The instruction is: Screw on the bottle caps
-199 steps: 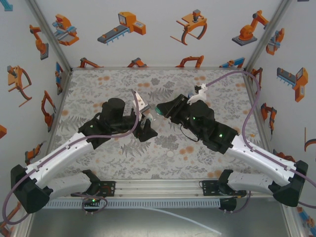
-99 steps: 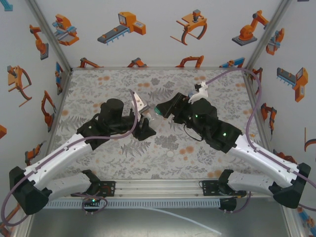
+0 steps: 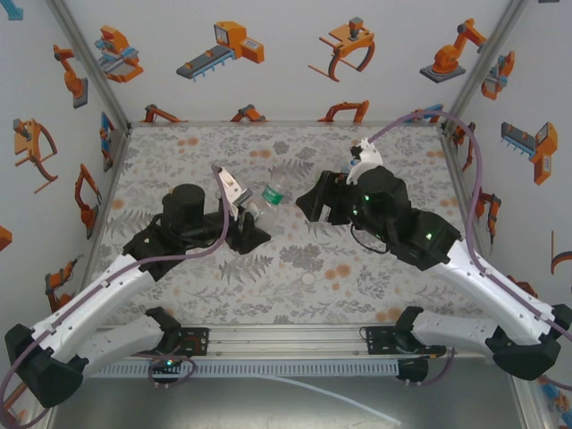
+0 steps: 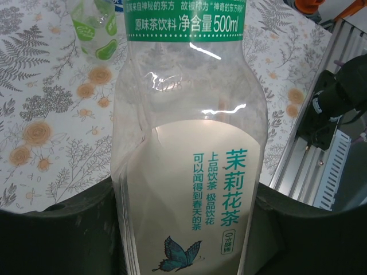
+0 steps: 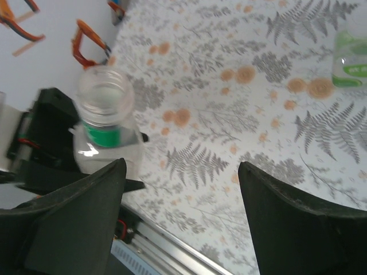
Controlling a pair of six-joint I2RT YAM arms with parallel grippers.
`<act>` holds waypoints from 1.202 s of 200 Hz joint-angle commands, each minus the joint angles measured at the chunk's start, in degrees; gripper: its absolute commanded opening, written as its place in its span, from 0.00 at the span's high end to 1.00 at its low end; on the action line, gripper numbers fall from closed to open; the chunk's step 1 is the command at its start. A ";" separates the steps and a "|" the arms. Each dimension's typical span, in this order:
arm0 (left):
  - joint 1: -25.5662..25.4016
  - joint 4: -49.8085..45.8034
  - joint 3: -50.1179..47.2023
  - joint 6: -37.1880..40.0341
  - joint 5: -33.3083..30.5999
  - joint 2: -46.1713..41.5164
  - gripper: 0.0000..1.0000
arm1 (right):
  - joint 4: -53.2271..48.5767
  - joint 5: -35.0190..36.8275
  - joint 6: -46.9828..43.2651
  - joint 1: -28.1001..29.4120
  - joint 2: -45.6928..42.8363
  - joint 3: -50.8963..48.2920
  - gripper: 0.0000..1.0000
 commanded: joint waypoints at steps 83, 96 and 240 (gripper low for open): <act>0.41 7.54 -10.27 -2.71 -10.07 -15.13 1.00 | -10.62 -7.95 3.49 -0.27 15.00 -10.74 0.38; 0.41 7.16 -10.87 -3.01 -10.56 -16.09 1.00 | -10.34 -9.58 4.12 -0.18 18.25 -11.14 0.42; 0.43 6.22 -12.69 -4.02 -11.41 -18.79 1.00 | 2.84 -12.75 6.35 0.79 29.21 -19.45 0.47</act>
